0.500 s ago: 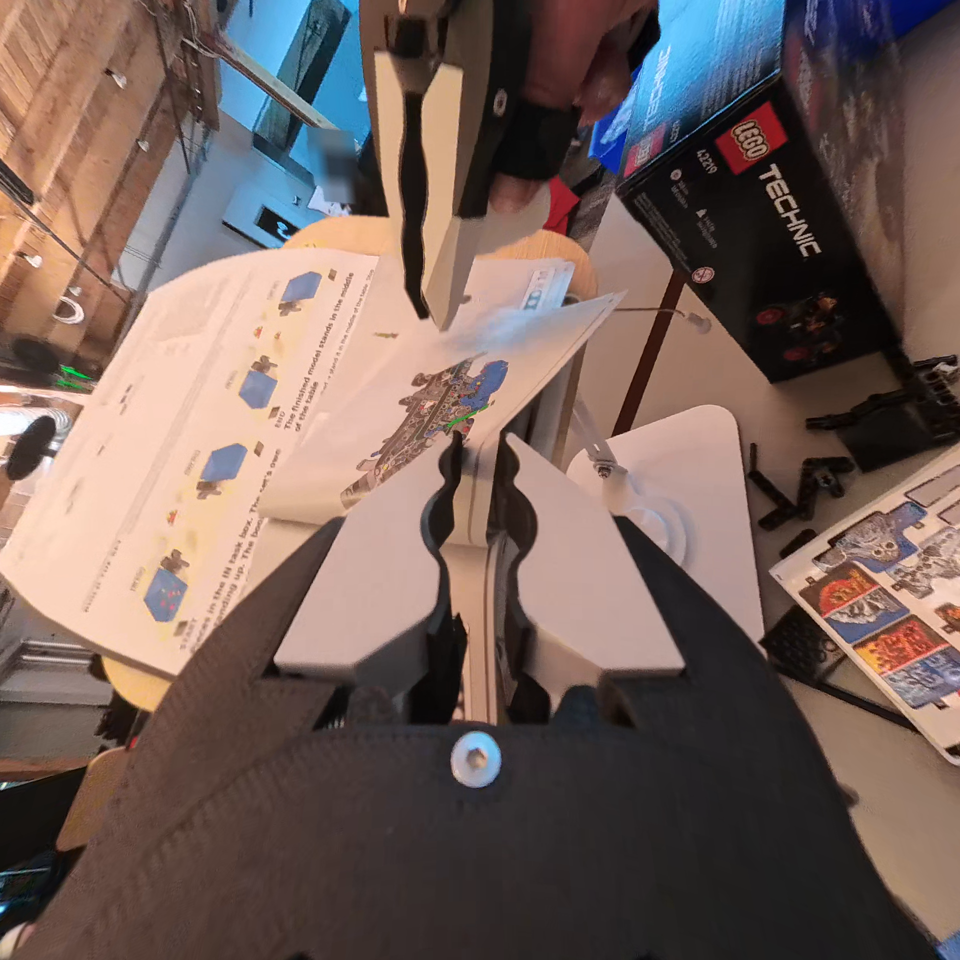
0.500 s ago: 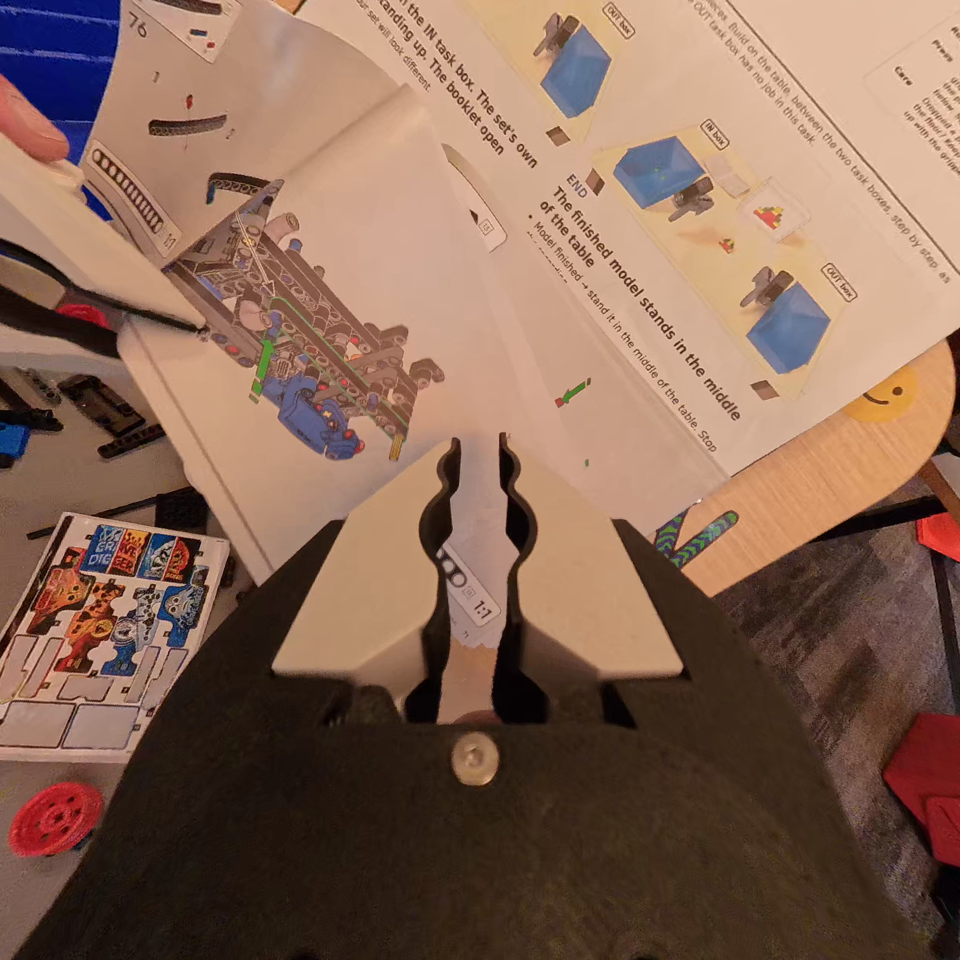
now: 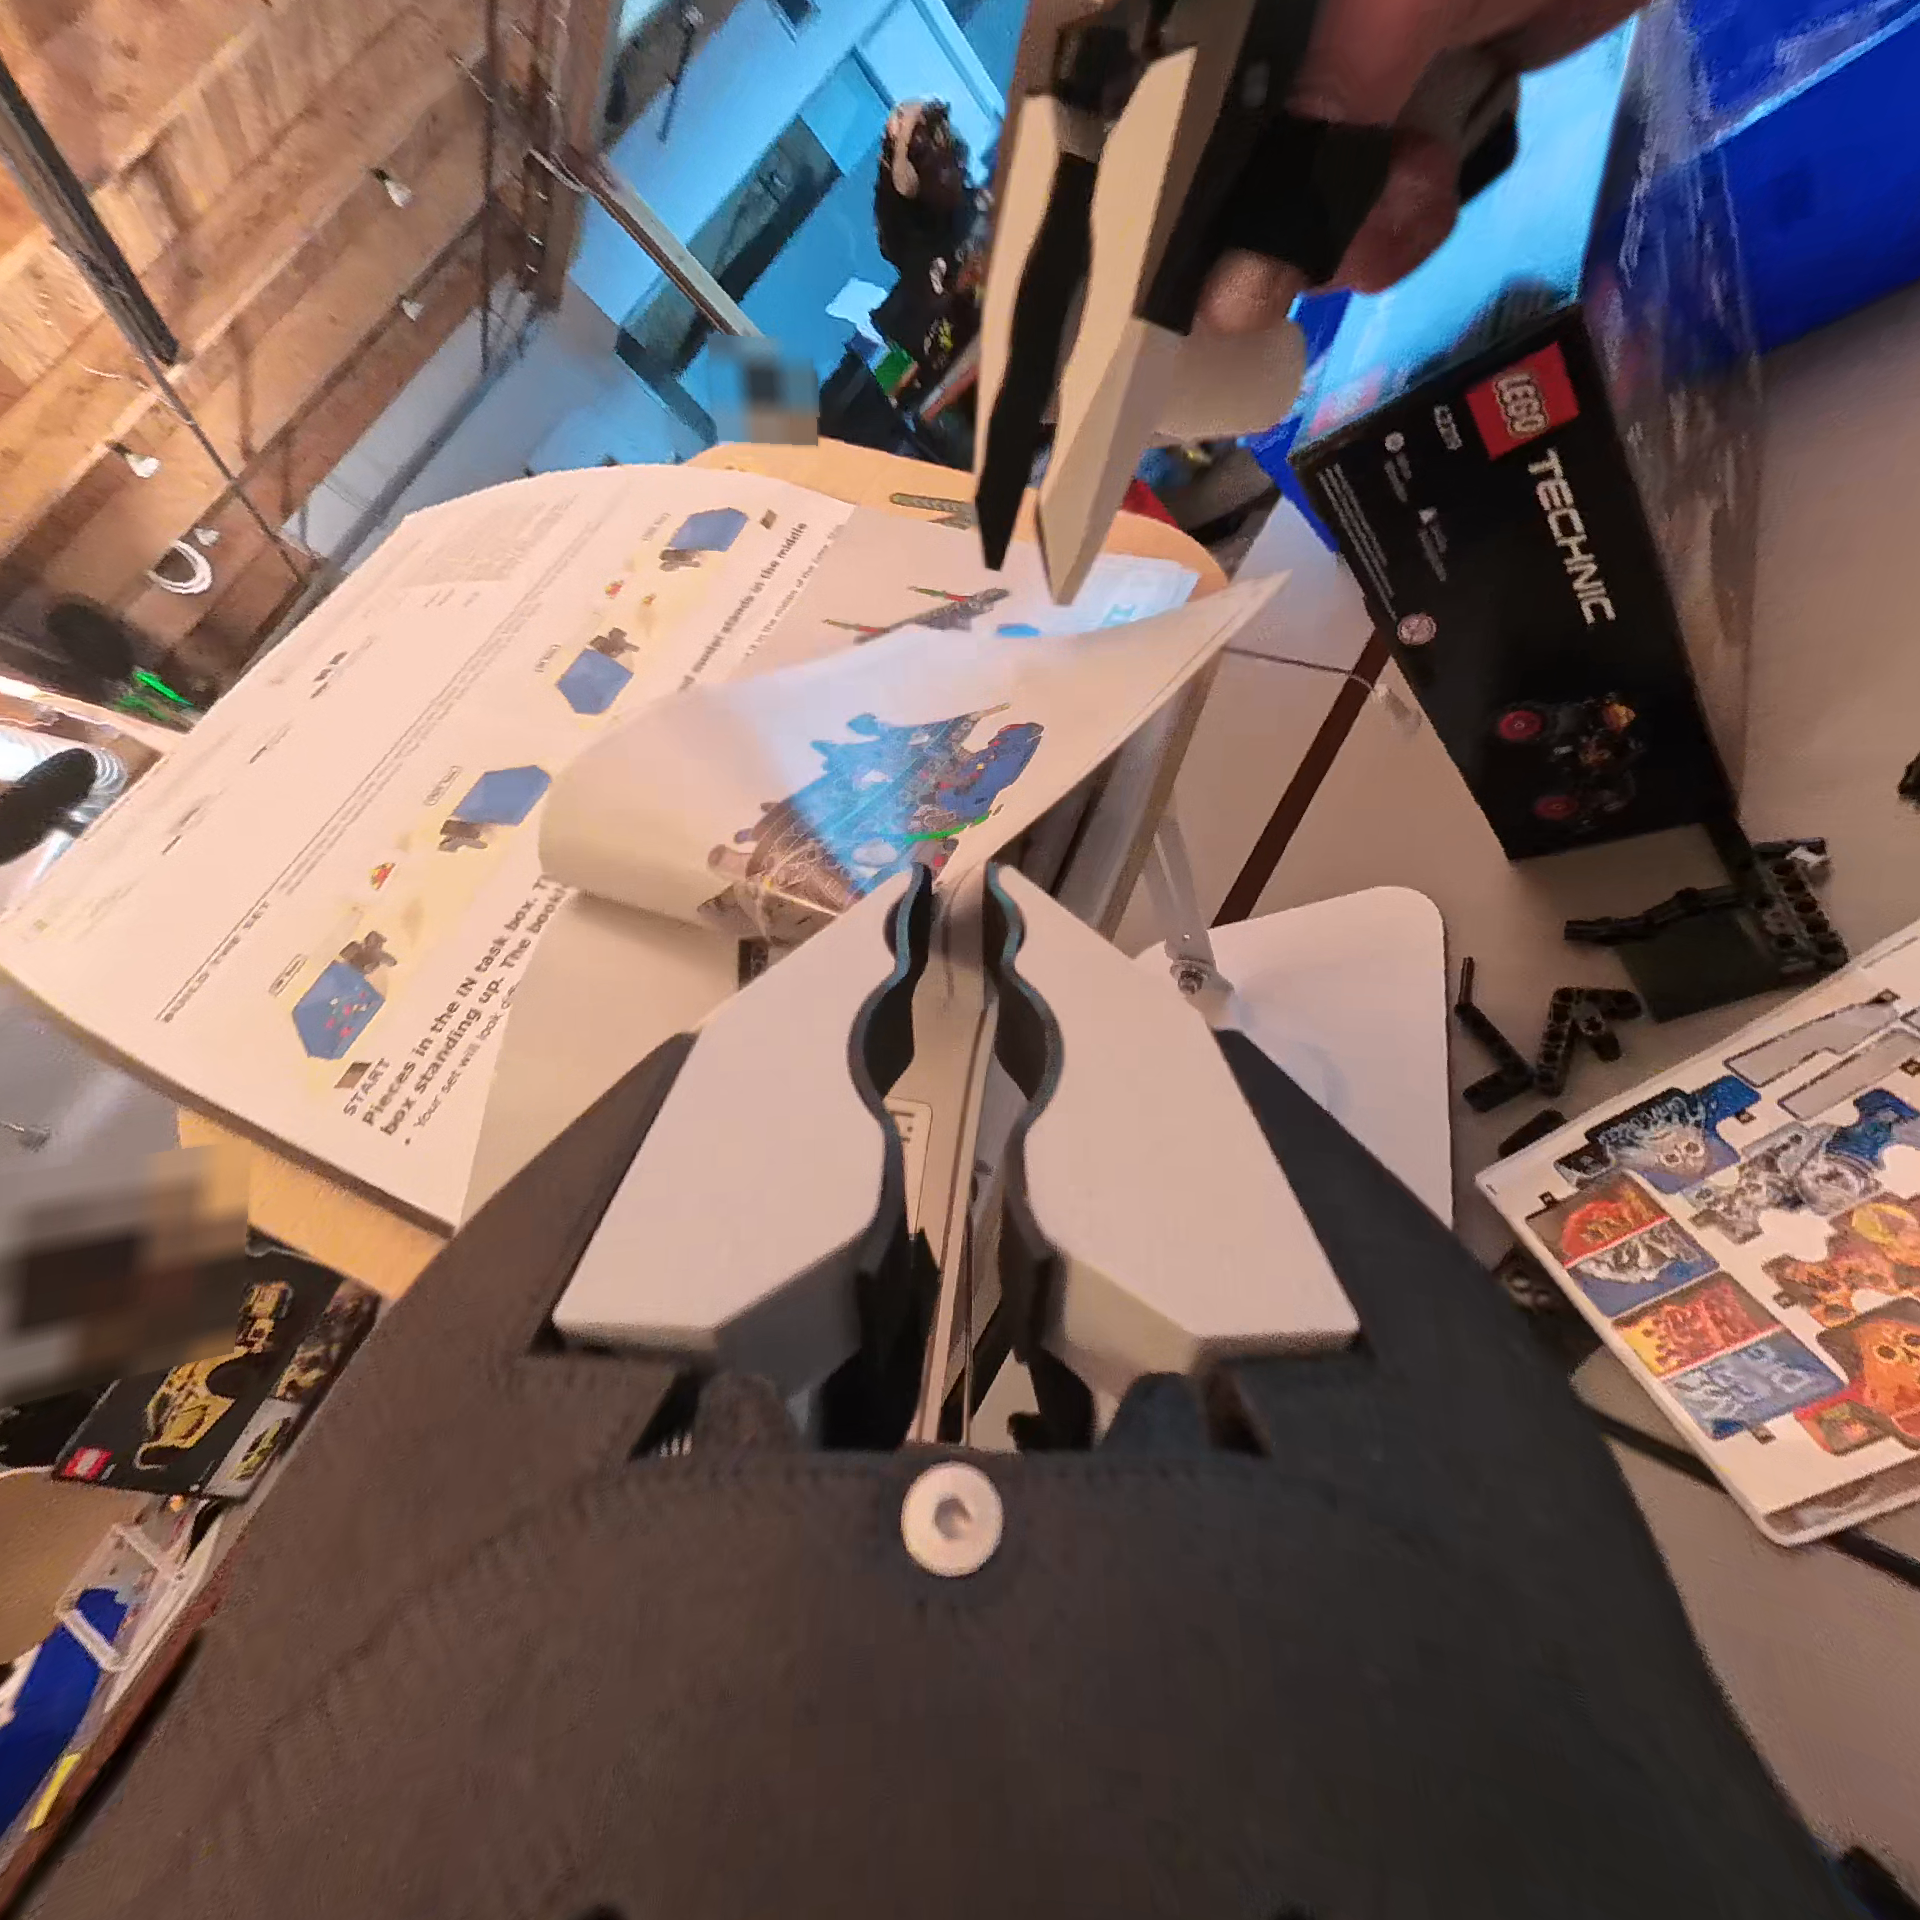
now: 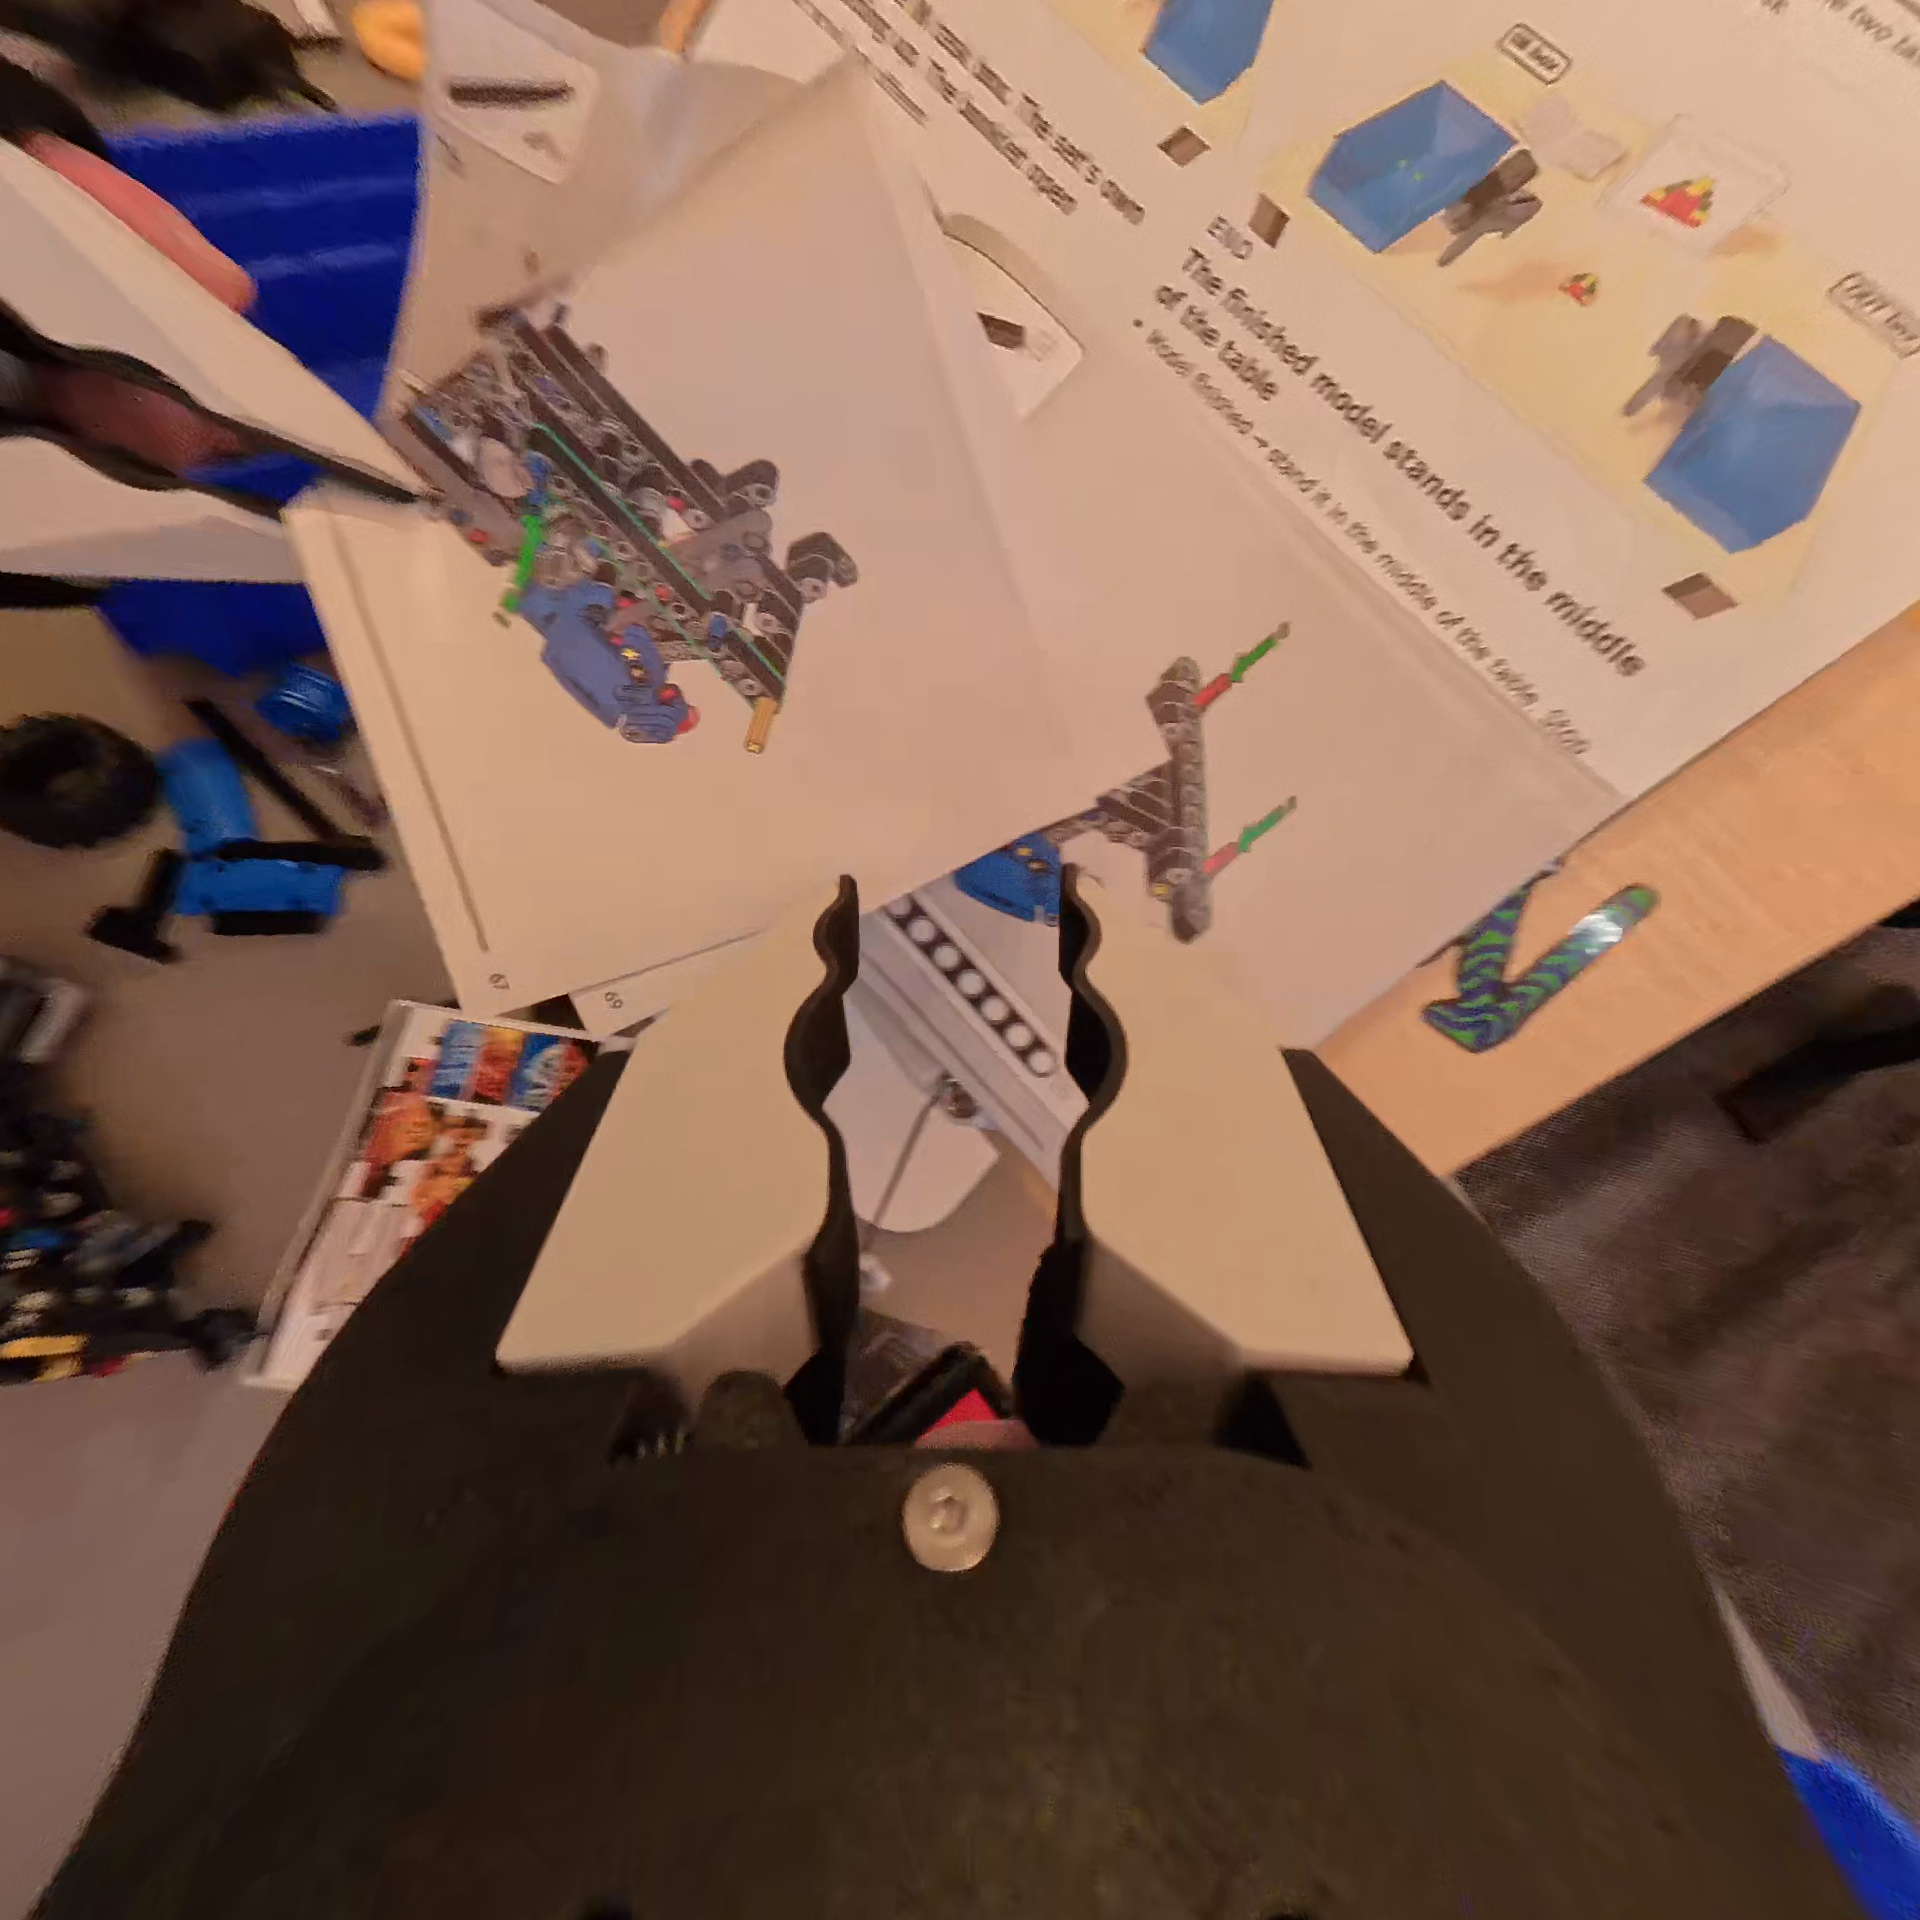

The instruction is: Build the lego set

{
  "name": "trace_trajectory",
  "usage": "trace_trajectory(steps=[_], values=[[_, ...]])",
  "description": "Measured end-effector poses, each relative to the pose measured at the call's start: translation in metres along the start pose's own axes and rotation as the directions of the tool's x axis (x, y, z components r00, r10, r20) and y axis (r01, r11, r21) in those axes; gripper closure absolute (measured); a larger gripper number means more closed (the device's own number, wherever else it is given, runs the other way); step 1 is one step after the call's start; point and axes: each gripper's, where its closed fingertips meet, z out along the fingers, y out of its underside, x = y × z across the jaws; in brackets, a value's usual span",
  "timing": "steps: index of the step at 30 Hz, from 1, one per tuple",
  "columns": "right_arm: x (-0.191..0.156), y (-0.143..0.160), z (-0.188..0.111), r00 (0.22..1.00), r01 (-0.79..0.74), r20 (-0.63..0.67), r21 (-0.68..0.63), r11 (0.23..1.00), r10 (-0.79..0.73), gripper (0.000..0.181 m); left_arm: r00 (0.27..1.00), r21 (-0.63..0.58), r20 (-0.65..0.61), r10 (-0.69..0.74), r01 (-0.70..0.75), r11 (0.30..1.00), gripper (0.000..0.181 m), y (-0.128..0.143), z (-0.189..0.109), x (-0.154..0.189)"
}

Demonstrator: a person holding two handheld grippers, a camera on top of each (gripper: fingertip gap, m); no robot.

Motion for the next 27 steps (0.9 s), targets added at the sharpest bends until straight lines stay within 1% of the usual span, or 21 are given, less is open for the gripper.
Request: trace_trajectory(steps=[1,3,6,9,13,15,17,18,20,23,25,27], values=[[-0.006,-0.001,-0.002,0.999,-0.018,0.039,0.014,1.000,0.018,0.142,1.000,0.013,0.011,-0.011,0.011,1.000,0.174,0.000,-0.002,-0.001],[-0.022,-0.004,-0.007,0.993,-0.007,0.122,0.048,0.999,0.001,0.139,0.999,0.039,0.040,-0.017,0.016,0.999,0.175,0.000,-0.006,-0.004],[-0.032,-0.007,-0.015,0.981,-0.038,0.194,0.079,0.996,0.022,0.140,0.997,0.061,0.073,-0.018,0.014,0.998,0.177,0.004,-0.011,-0.006],[-0.033,-0.007,-0.020,0.975,-0.079,0.214,0.084,0.993,0.059,0.141,0.996,0.091,0.086,-0.034,0.026,0.995,0.178,0.006,-0.014,-0.005],[-0.052,-0.011,-0.025,0.950,-0.120,0.301,0.099,0.988,0.086,0.140,0.995,0.106,0.096,-0.031,0.021,0.994,0.178,0.007,-0.016,-0.005],[-0.058,-0.015,-0.027,0.934,-0.159,0.340,0.108,0.981,0.114,0.145,0.994,0.113,0.103,-0.026,0.015,0.994,0.178,0.007,-0.016,-0.005],[-0.062,-0.016,-0.027,0.925,-0.175,0.360,0.113,0.978,0.124,0.149,0.994,0.119,0.109,-0.027,0.014,0.993,0.178,0.008,-0.017,-0.005],[-0.064,-0.015,-0.027,0.921,-0.174,0.371,0.115,0.978,0.121,0.154,0.993,0.123,0.110,-0.030,0.016,0.992,0.178,0.008,-0.017,-0.005],[-0.064,-0.015,-0.027,0.925,-0.168,0.363,0.130,0.977,0.110,0.169,0.994,0.130,0.104,-0.042,0.028,0.991,0.178,0.010,-0.017,-0.005],[-0.060,-0.017,-0.027,0.924,-0.183,0.364,0.154,0.971,0.116,0.180,0.993,0.135,0.100,-0.066,0.052,0.989,0.178,0.013,-0.018,-0.007],[-0.061,-0.016,-0.026,0.923,-0.179,0.368,0.152,0.972,0.112,0.178,0.991,0.141,0.091,-0.093,0.080,0.987,0.178,0.014,-0.019,-0.007],[-0.063,-0.015,-0.023,0.925,-0.174,0.363,0.140,0.975,0.113,0.164,0.990,0.147,0.083,-0.115,0.102,0.984,0.178,0.015,-0.019,-0.008]])
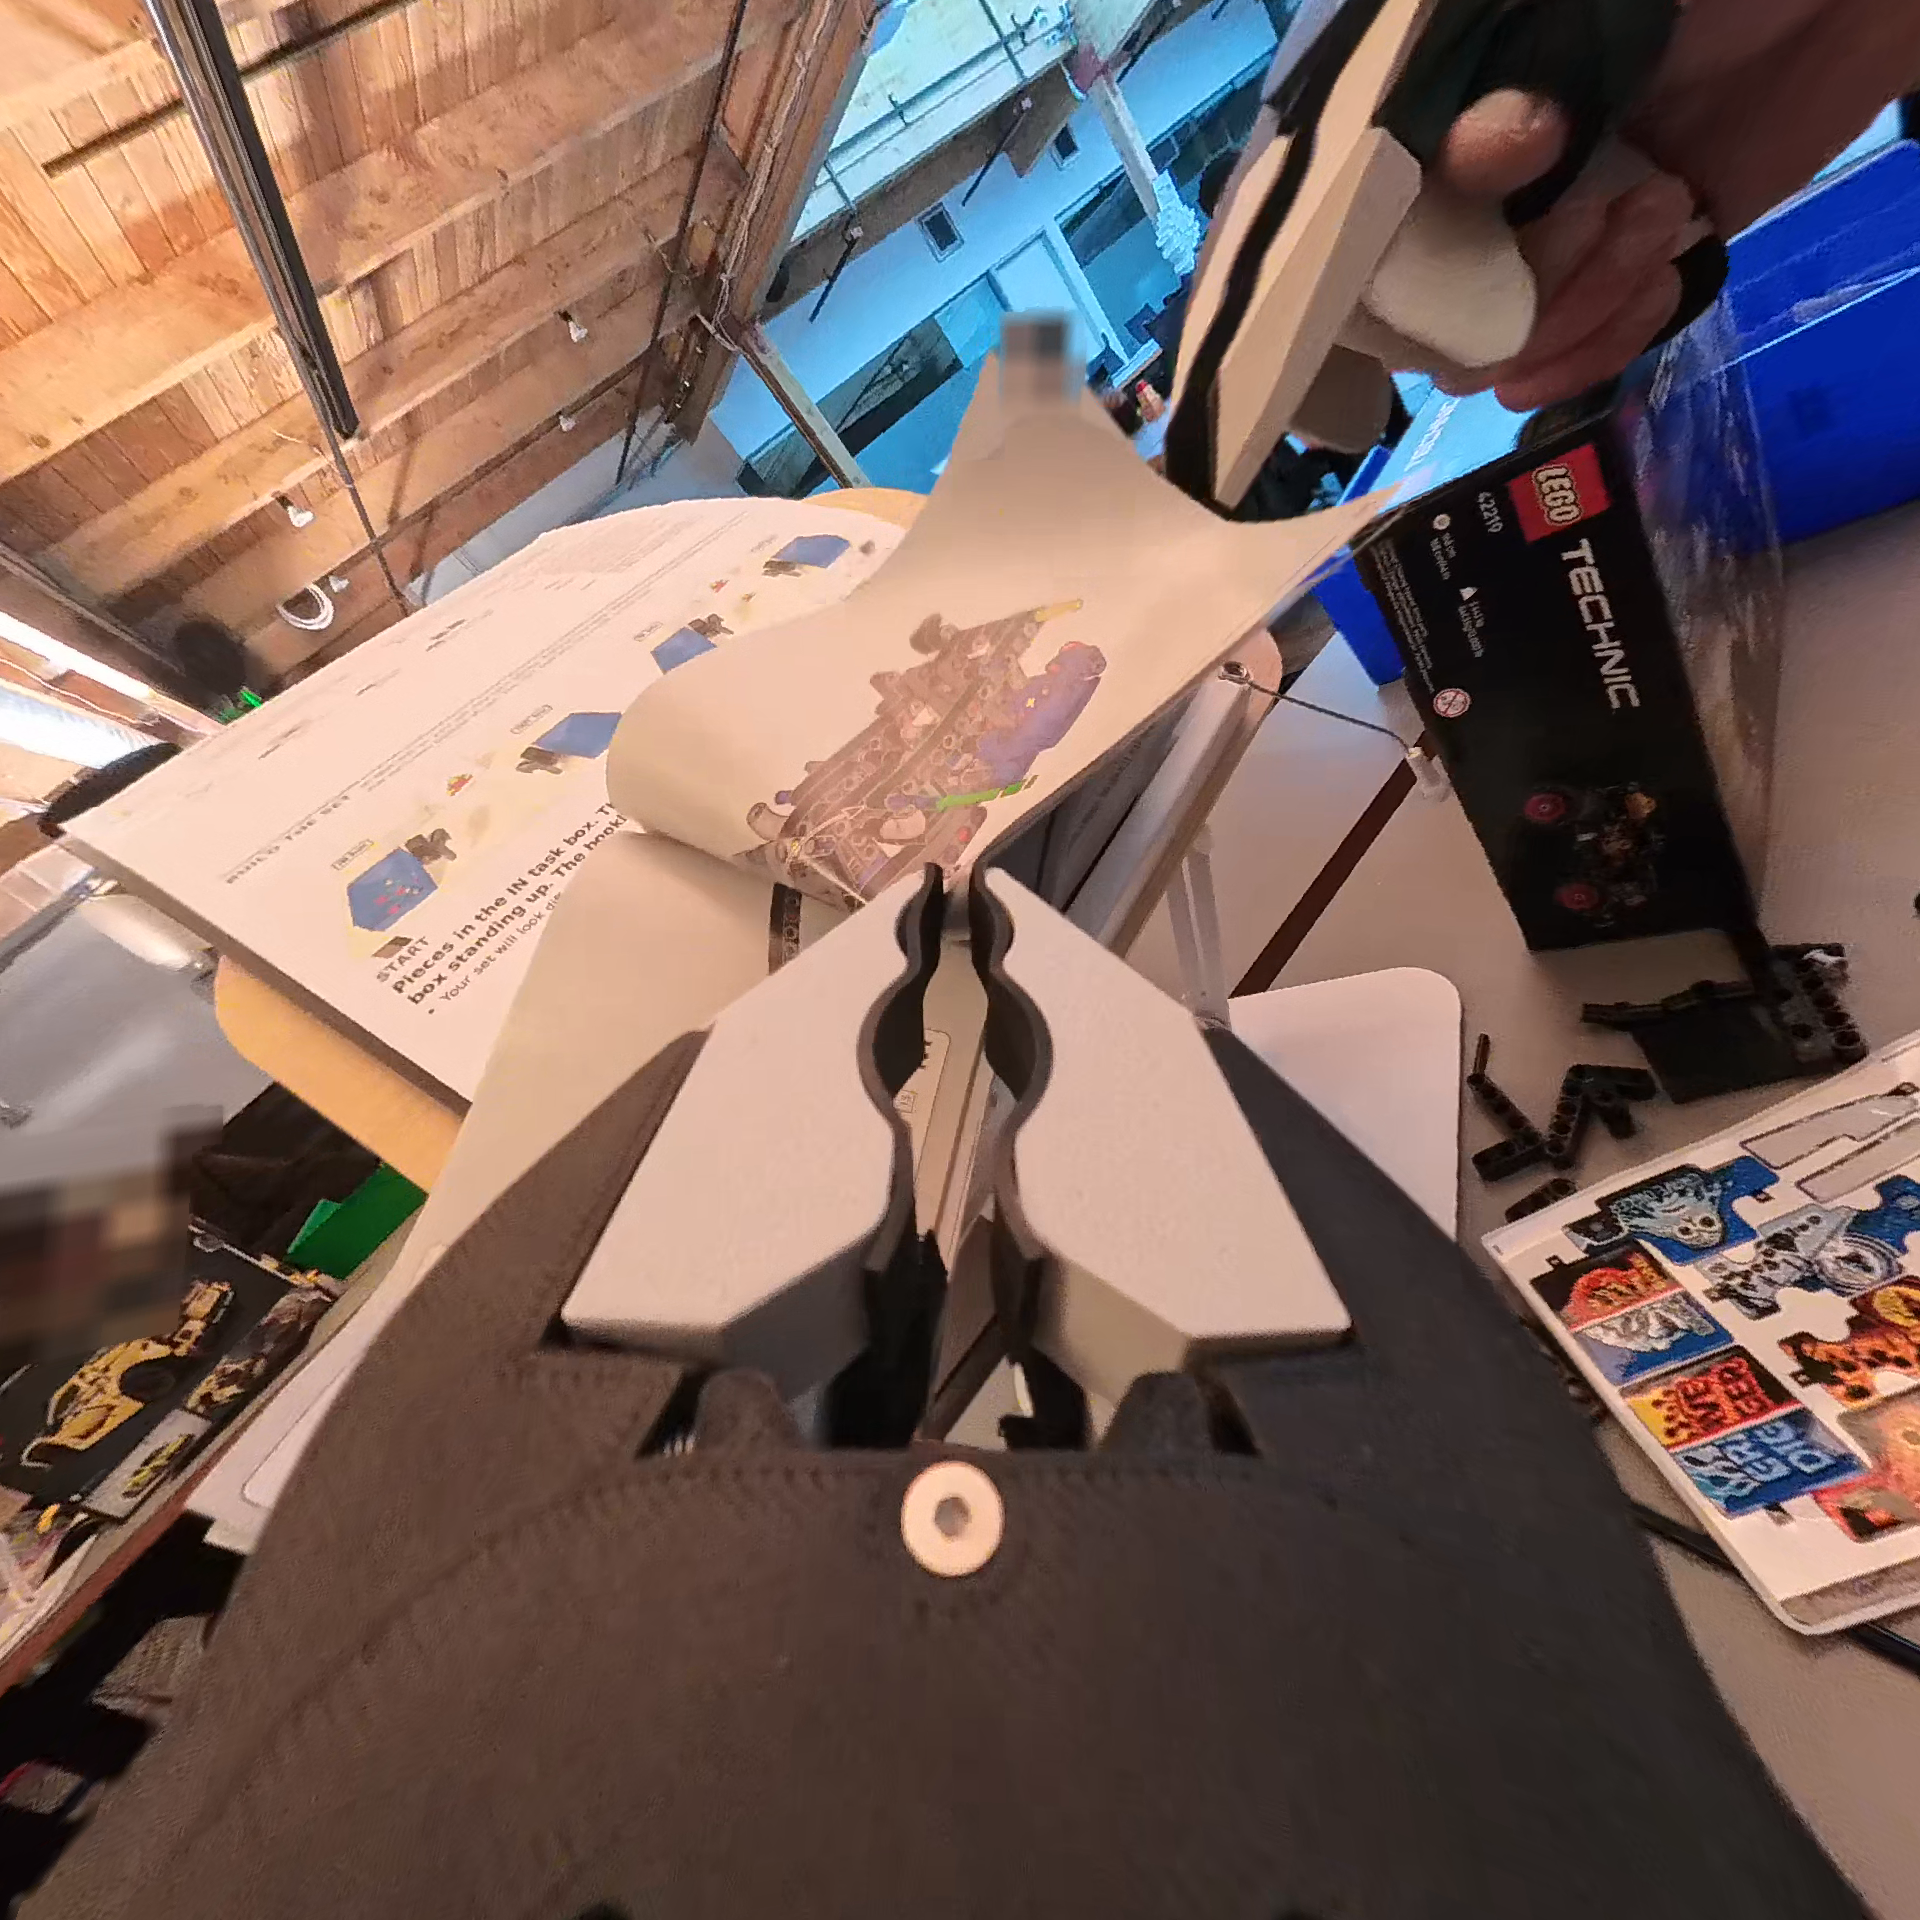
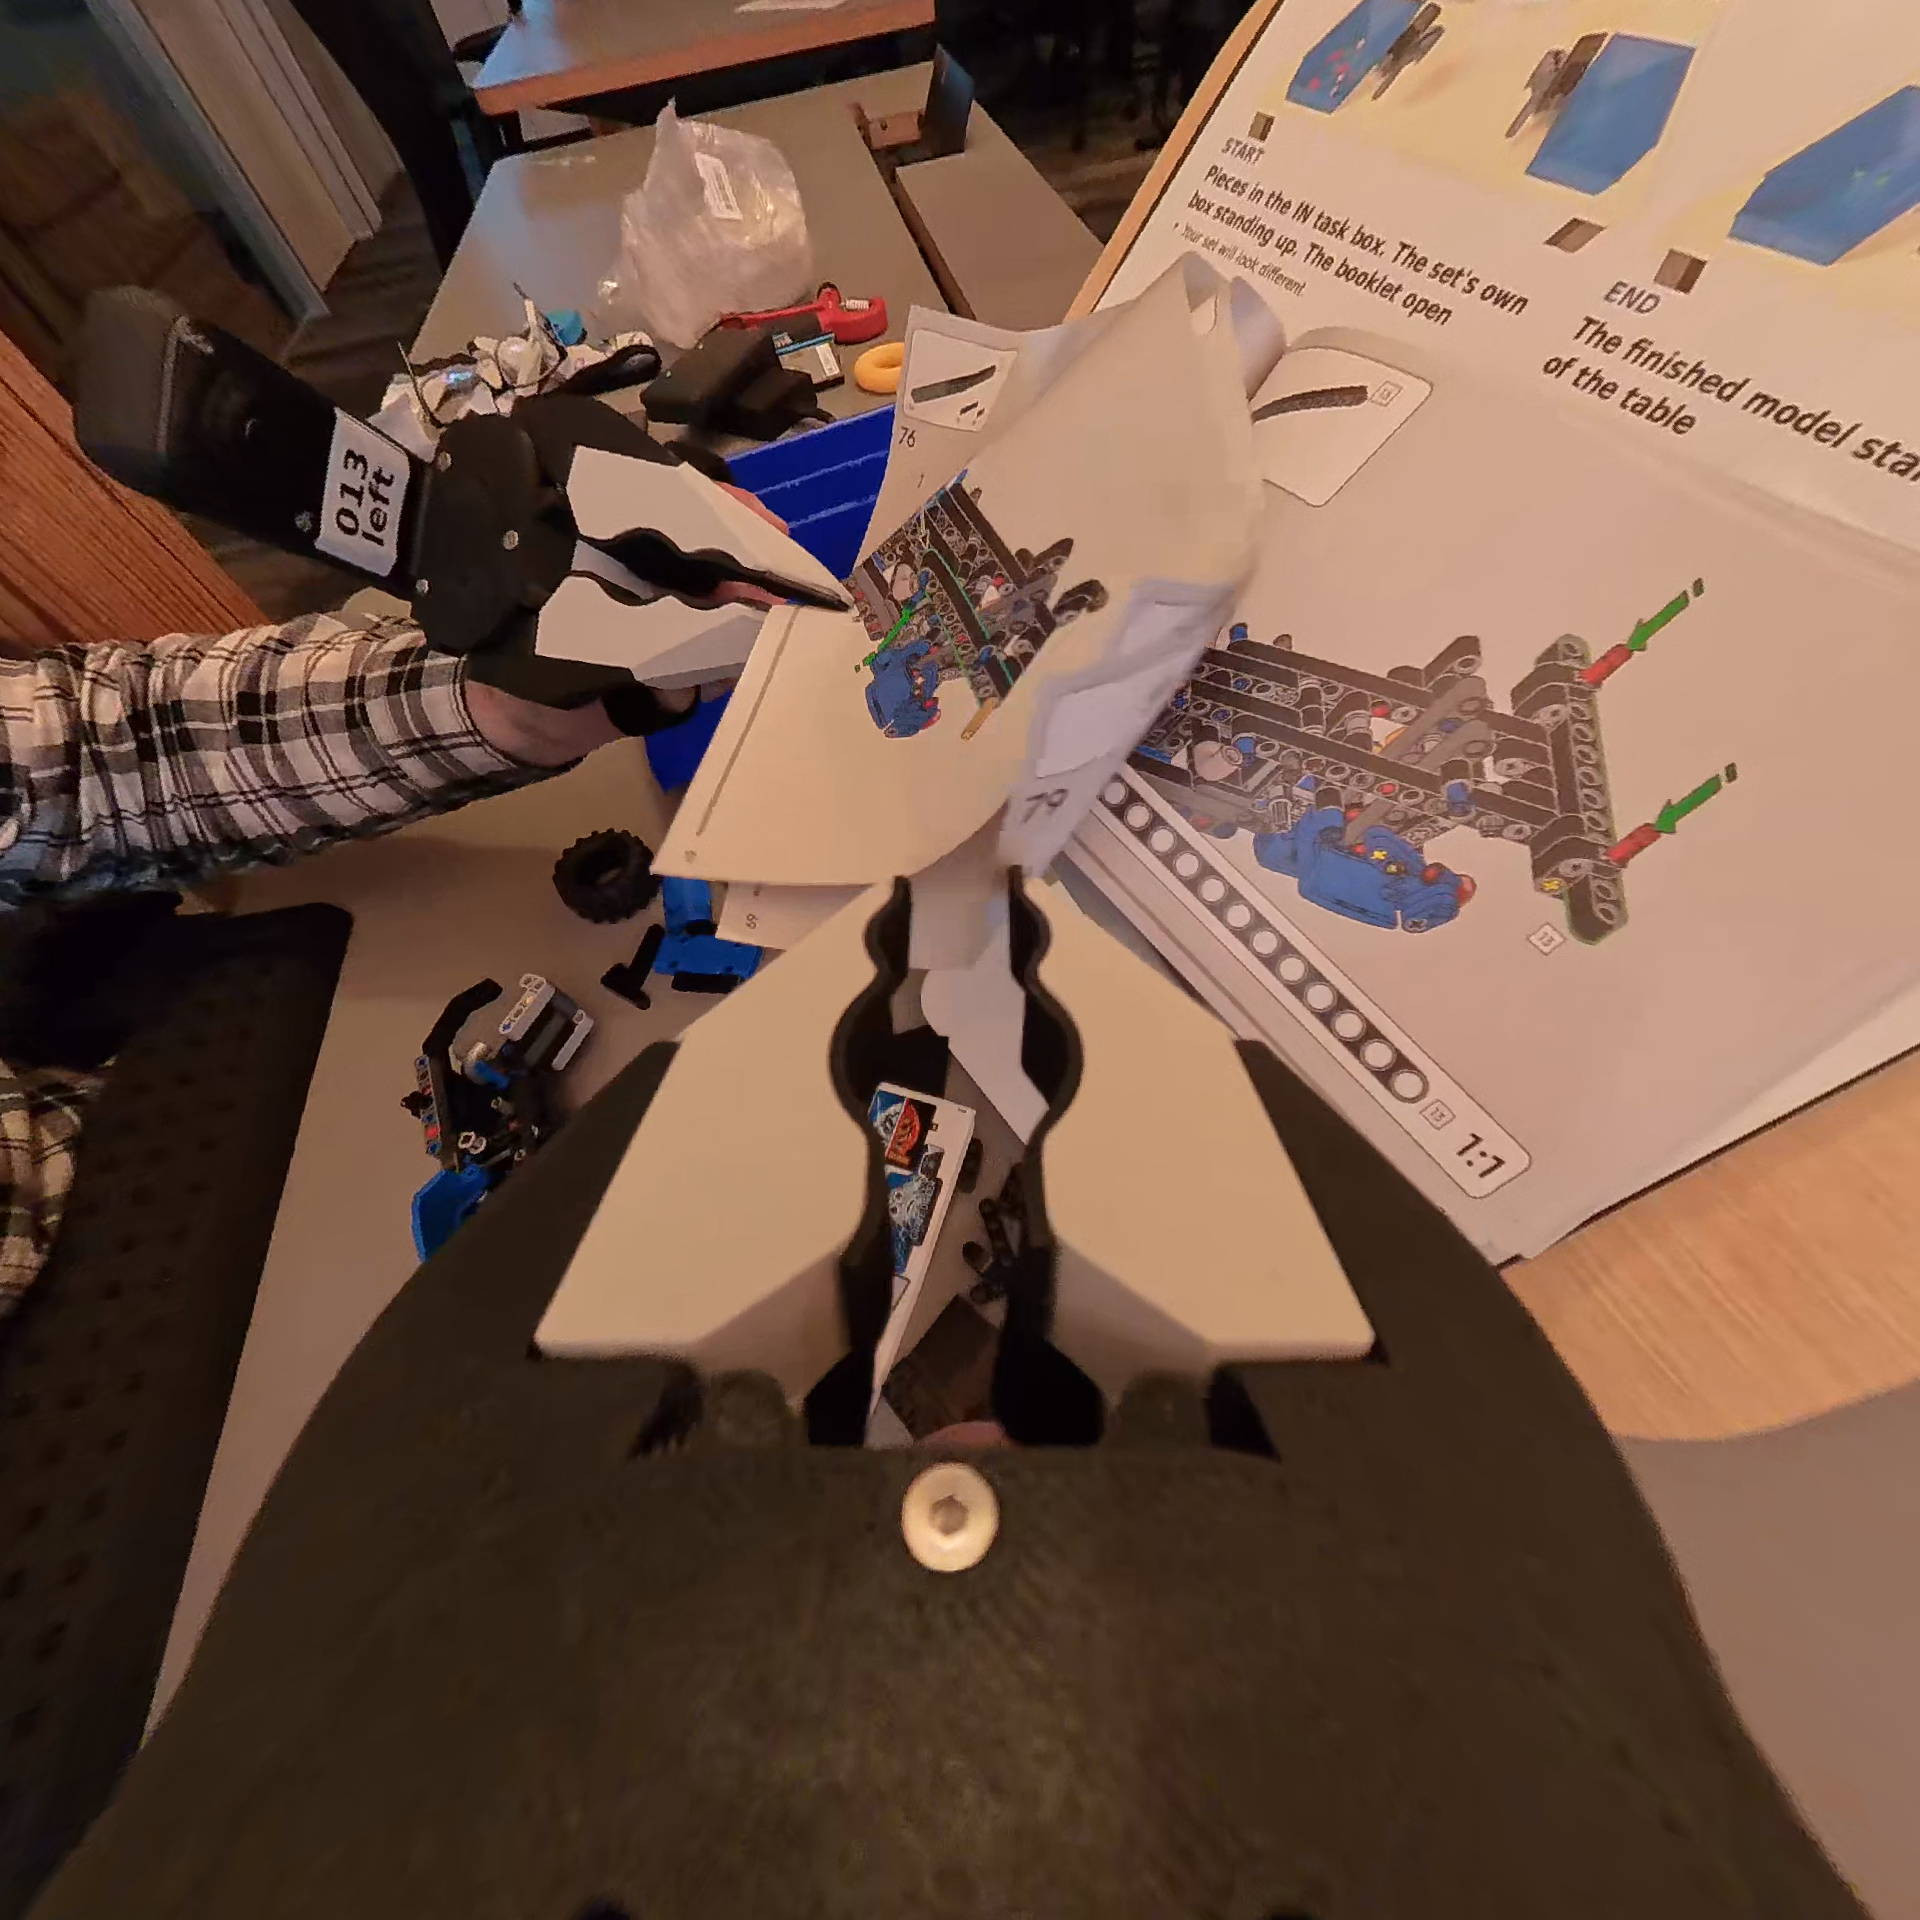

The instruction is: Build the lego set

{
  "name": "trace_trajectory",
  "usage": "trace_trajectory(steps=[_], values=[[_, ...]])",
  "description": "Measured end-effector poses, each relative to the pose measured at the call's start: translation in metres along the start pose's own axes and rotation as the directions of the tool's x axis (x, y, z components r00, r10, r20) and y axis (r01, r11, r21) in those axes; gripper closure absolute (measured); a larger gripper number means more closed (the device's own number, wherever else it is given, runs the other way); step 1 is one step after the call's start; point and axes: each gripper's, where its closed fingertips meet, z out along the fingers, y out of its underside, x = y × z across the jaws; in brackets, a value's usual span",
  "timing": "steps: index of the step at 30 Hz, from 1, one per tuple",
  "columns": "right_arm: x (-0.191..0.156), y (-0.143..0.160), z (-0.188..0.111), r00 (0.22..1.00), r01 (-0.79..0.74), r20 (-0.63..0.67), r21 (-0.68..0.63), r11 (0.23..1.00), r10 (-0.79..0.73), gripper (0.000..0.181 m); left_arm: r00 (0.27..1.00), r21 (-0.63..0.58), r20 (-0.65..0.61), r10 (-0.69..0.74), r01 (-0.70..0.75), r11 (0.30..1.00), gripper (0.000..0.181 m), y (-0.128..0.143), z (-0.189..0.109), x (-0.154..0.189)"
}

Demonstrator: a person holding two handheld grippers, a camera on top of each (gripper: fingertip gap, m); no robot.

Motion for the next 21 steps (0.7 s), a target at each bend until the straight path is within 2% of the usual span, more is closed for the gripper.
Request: trace_trajectory(steps=[2,4,6,10,13,15,18,21], values=[[0.003,0.003,0.003,0.999,0.013,-0.031,-0.026,1.000,-0.013,0.160,1.000,0.005,-0.002,-0.016,0.017,1.000,0.178,0.000,0.000,0.000],[0.005,0.002,0.005,0.997,0.043,-0.055,-0.037,0.998,-0.045,0.175,0.999,0.013,-0.010,-0.048,0.048,0.999,0.178,0.000,0.000,0.000],[0.007,0.001,0.007,0.995,0.065,-0.076,-0.044,0.997,-0.069,0.181,0.998,0.020,-0.014,-0.056,0.056,0.998,0.178,0.000,-0.001,0.000],[0.015,0.003,0.011,0.986,0.096,-0.130,-0.078,0.992,-0.106,0.181,0.996,0.029,-0.024,-0.087,0.088,0.996,0.178,0.001,-0.002,0.000],[0.011,0.000,0.011,0.989,0.088,-0.115,-0.065,0.994,-0.095,0.181,0.993,0.034,-0.027,-0.116,0.117,0.993,0.178,0.002,-0.003,-0.001],[0.009,0.002,0.010,0.991,0.067,-0.108,-0.082,0.994,-0.075,0.157,0.991,0.036,-0.027,-0.129,0.130,0.991,0.178,0.003,-0.004,-0.002],[0.009,0.000,0.008,0.990,0.068,-0.114,-0.074,0.995,-0.076,0.149,0.988,0.043,-0.033,-0.153,0.155,0.987,0.179,0.003,-0.004,-0.002],[0.011,-0.001,0.009,0.988,0.074,-0.127,-0.079,0.994,-0.083,0.159,0.983,0.050,-0.036,-0.178,0.179,0.983,0.179,0.002,-0.004,-0.002]])
